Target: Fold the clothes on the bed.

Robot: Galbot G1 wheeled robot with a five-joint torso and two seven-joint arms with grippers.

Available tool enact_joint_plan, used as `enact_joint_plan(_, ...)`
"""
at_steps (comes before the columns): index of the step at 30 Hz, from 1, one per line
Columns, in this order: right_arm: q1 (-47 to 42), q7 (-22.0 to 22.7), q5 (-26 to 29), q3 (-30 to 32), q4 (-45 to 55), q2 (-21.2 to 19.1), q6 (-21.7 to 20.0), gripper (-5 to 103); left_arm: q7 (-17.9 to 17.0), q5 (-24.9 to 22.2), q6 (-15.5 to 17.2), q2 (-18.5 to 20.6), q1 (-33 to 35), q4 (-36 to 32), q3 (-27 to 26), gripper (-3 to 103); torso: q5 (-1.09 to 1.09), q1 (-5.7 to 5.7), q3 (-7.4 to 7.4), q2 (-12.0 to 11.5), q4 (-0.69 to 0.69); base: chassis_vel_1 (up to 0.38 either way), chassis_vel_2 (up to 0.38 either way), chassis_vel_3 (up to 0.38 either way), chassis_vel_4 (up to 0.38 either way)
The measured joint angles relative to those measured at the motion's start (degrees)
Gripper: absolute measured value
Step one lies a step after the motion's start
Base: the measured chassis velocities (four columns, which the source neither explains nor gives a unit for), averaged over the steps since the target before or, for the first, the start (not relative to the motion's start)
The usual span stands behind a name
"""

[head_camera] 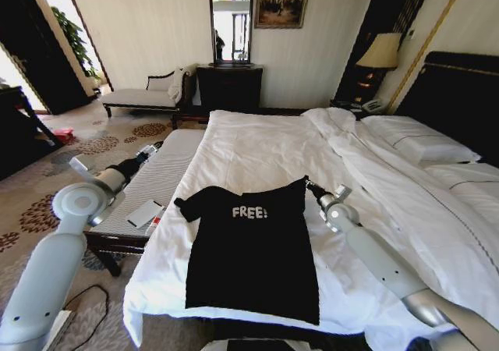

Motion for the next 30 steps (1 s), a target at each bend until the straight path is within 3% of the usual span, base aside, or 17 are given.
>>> enact_joint_plan(20, -1.88, 1.39, 0.46, 4.55, 0.93, -1.19, -0.95, 0, 0.69, 1.04, -0.31, -1.40, -1.07, 1.35, 1.46, 100, 0.00, 0.00, 0.00, 0.00, 0.02, 0.000, 0.000, 0.000, 0.000)
enact_joint_plan(23, -2.60, 2.92, -0.48, 4.68, 0.69, -1.26, -2.26, 0, 0.75, 1.34, -0.39, -1.63, -1.28, 1.63, 1.75, 100, -0.01, 0.00, 0.00, 0.00, 0.01, 0.000, 0.000, 0.000, 0.000)
enact_joint_plan(27, -4.47, 8.74, -2.55, 4.21, -0.45, -1.40, -6.21, -1, 0.80, 1.49, -0.54, -1.87, -1.94, 1.97, 2.27, 100, 0.00, 0.00, 0.00, 0.00, 0.00, 0.000, 0.000, 0.000, 0.000)
enact_joint_plan(29, -4.97, 9.14, -3.70, 4.03, -1.08, -1.39, -6.41, 10, 0.80, 1.49, -0.61, -1.89, -2.26, 2.02, 2.35, 100, 0.01, 0.00, 0.00, 0.00, -0.01, 0.000, 0.000, 0.000, 0.000)
enact_joint_plan(30, -4.97, 9.14, -3.70, 4.03, -1.08, -1.39, -6.41, 10, 0.80, 1.49, -0.61, -1.89, -2.26, 2.02, 2.35, 100, 0.01, 0.00, 0.00, 0.00, -0.01, 0.000, 0.000, 0.000, 0.000)
